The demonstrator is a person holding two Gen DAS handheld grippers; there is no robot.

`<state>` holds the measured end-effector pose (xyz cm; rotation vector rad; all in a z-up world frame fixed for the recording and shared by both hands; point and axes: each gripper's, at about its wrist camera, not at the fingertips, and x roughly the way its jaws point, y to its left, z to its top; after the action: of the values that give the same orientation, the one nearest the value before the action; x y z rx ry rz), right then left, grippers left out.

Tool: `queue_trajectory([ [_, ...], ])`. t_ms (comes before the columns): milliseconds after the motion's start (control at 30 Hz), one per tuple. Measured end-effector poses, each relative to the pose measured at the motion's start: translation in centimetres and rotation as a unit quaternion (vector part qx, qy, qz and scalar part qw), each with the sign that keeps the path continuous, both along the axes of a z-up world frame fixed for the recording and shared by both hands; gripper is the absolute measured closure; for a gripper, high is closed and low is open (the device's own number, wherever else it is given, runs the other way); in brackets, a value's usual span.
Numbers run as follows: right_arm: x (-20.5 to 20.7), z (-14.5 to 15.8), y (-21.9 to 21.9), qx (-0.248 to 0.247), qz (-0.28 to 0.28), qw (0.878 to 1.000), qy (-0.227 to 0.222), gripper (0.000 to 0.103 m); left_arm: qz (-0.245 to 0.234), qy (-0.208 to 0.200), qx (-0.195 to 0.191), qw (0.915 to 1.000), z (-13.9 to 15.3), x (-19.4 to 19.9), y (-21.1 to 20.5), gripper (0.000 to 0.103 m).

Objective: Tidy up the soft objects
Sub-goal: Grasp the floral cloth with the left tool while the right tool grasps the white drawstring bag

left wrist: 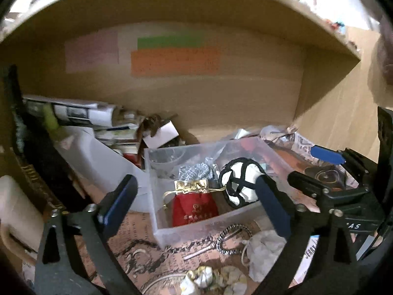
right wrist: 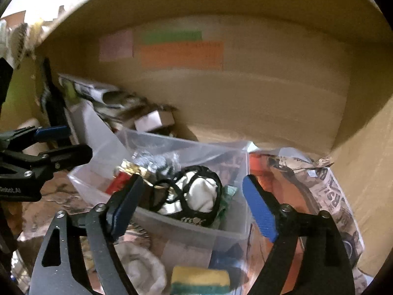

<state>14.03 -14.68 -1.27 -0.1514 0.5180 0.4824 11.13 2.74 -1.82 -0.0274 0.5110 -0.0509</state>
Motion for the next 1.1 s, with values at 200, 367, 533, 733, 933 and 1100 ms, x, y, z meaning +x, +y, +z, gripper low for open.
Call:
queue_trajectory([
  [200,-3.2,0.3,-0.5,0.01,0.014,1.0,-0.007,0.02,-0.004,0.015,-0.005,0.9999,-0.7,-2.5,0.5,0.001],
  [367,-5.3,-1.0,-0.6,0.015,0.021,0.999,0.02,0.02,-0.004,0.046,-0.007,0.9989,-3.0,-3.8,0.4,0.001],
  [533,-6.5,-3.5,-0.4,0.011,0.031,0.997,0.064,0.02,-0.005,0.086,-0.009,0.9962,-5.8,-4.5,0.3,0.001],
  [733,-7.1,-6.8,0.0,0.011,0.031,0.991,0.128,0.02,-0.014,0.128,-0.013,0.9916,-9.1,-5.6,-0.3,0.001],
  [933,-6.6,-8.3,0.5,0.014,0.033,0.987,0.16,0.02,-0.027,0.158,-0.023,0.9868,-11.4,-5.3,-0.6,0.001],
  [1100,-5.9,-8.3,0.5,0.032,0.025,0.982,0.182,0.023,-0.035,0.171,-0.026,0.9844,-12.1,-4.2,-0.9,0.002],
])
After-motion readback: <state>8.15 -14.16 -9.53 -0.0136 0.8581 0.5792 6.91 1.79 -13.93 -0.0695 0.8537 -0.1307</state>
